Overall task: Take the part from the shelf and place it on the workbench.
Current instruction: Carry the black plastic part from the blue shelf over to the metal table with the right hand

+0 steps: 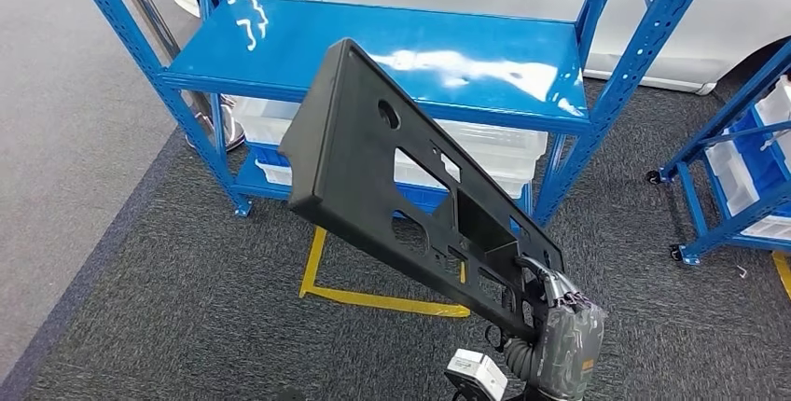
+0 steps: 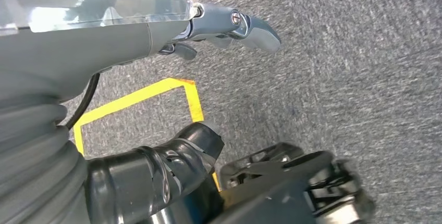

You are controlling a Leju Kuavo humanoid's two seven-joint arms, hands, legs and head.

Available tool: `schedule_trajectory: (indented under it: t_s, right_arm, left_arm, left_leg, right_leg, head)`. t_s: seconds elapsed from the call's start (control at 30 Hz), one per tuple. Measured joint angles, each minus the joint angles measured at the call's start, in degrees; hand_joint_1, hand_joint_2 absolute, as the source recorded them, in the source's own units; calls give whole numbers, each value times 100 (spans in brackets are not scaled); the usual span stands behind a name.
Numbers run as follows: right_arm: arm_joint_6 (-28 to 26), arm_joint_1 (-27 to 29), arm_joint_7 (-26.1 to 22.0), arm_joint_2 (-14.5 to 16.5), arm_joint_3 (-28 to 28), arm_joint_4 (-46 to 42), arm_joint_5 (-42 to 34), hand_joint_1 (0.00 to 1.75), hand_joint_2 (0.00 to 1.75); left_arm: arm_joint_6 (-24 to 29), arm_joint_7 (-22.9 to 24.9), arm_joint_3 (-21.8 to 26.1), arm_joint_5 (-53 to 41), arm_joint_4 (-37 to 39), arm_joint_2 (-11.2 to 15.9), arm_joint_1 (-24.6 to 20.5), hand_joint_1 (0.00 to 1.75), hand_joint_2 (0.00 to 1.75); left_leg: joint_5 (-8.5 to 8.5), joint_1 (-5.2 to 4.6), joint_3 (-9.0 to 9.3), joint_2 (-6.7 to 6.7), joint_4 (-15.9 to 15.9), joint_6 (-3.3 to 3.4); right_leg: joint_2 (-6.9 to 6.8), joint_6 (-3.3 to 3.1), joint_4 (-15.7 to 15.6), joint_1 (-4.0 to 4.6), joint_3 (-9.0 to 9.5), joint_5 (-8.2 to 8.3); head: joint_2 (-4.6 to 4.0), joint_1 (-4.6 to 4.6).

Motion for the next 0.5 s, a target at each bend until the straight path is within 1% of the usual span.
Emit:
schedule_trajectory:
  t_s: [0.03, 0.07, 0.1, 0.13, 0.17, 0.2, 0.23, 0.27, 0.3, 0.33, 0.37, 0.4, 0.43, 0.47, 0.5]
  right_arm:
    - [0, 1, 2, 0, -1, 9, -14, 175, 175]
    - [0, 2, 8, 0, -1, 15, -22, 175, 175]
    - [0, 2, 19, 0, -1, 17, -27, 175, 175]
    - [0, -2, 33, 0, -1, 20, -28, 175, 175]
    - [0, -5, 50, 0, -1, 21, -26, 175, 175]
    - [0, -6, 70, 0, -1, 22, -21, 175, 175]
    - [0, -6, 92, -1, -1, 23, -15, 175, 175]
    - [-1, 0, 113, -2, -2, 23, -8, 175, 175]
    - [-1, 7, 131, -3, -2, 22, 1, 175, 175]
    - [-2, 9, 142, -5, -3, 21, 9, 175, 175]
    - [-2, 11, 149, -7, -3, 22, 16, 175, 175]
    - [-2, 13, 153, -8, -4, 25, 22, 175, 175]
    - [-2, 16, 155, -10, -9, 31, 26, 175, 175]
    - [-2, 24, 157, -12, -15, 37, 26, 175, 175]
    - [-2, 33, 156, -14, -25, 43, 25, 175, 175]
  left_arm:
    - [0, 0, 4, 1, 0, 2, 4, 0, 175]
    - [0, 0, 8, 1, 0, 3, 7, 0, 175]
    - [0, 0, 14, 1, 0, 5, 6, 0, 175]
    - [0, -1, 21, 1, 0, 8, 5, 0, 175]
    - [-1, -2, 30, 1, 0, 10, 7, 0, 175]
    - [-1, -4, 38, 1, 0, 11, 8, 0, 175]
    - [-1, -5, 45, 1, 0, 11, 12, 0, 175]
    - [-1, -7, 51, 1, 0, 10, 15, 0, 175]
    - [0, -8, 56, 1, 0, 10, 14, 0, 175]
    - [0, -9, 58, 1, 0, 9, 15, 0, 175]
    - [0, -11, 61, 0, 0, 9, 14, 0, 175]
    - [0, -13, 64, 0, 0, 9, 18, 0, 175]
    - [0, -14, 69, 0, 0, 10, 26, 0, 175]
    - [0, -14, 74, 1, 0, 11, 36, 0, 175]
    - [0, -14, 78, 1, 0, 11, 45, 0, 175]
  left_leg:
    - [125, 3, 113, -4, -131, 2]
    - [305, 6, 315, -29, -446, 12]
    - [432, 11, 545, -105, -831, 35]
    - [514, 15, 747, -205, -1164, 57]
    - [535, 15, 870, -291, -1388, 78]
    - [510, 10, 924, -346, -1492, 94]
    - [521, 4, 937, -336, -1528, 106]
    - [536, 17, 934, -285, -1566, 134]
    - [560, 29, 940, -228, -1605, 171]
    - [588, 43, 940, -168, -1643, 214]
    - [613, 56, 936, -107, -1674, 252]
    - [624, 47, 922, -46, -1681, 274]
    - [629, 43, 906, 18, -1679, 284]
    - [630, 38, 895, 84, -1677, 287]
    - [630, 35, 888, 150, -1673, 288]
  right_leg:
    - [35, 4, 26, 0, -31, 7]
    - [78, 8, 55, 0, -58, 10]
    - [122, 16, 81, -4, -84, 14]
    - [166, 35, 104, -1, -113, 22]
    - [210, 64, 120, -5, -139, 37]
    - [258, 104, 123, -11, -166, 58]
    - [307, 149, 119, -13, -185, 84]
    - [337, 186, 116, -16, -197, 98]
    - [303, 218, 143, -10, -220, 74]
    - [230, 240, 259, -1, -279, -15]
    - [139, 258, 487, 5, -388, -168]
    - [57, 277, 815, 2, -542, -357]
    - [27, 296, 1198, -7, -719, -538]
    - [18, 313, 1504, -17, -852, -644]
    - [8, 325, 1645, -25, -903, -649]
  head:
    - [0, -1]
    - [0, -1]
    - [0, -1]
    - [0, 0]
    - [0, -1]
    - [0, -2]
    - [0, -2]
    - [0, -2]
    - [0, 2]
    - [0, 8]
    - [0, 14]
    - [0, 19]
    - [0, 21]
    - [0, 21]
    - [0, 21]
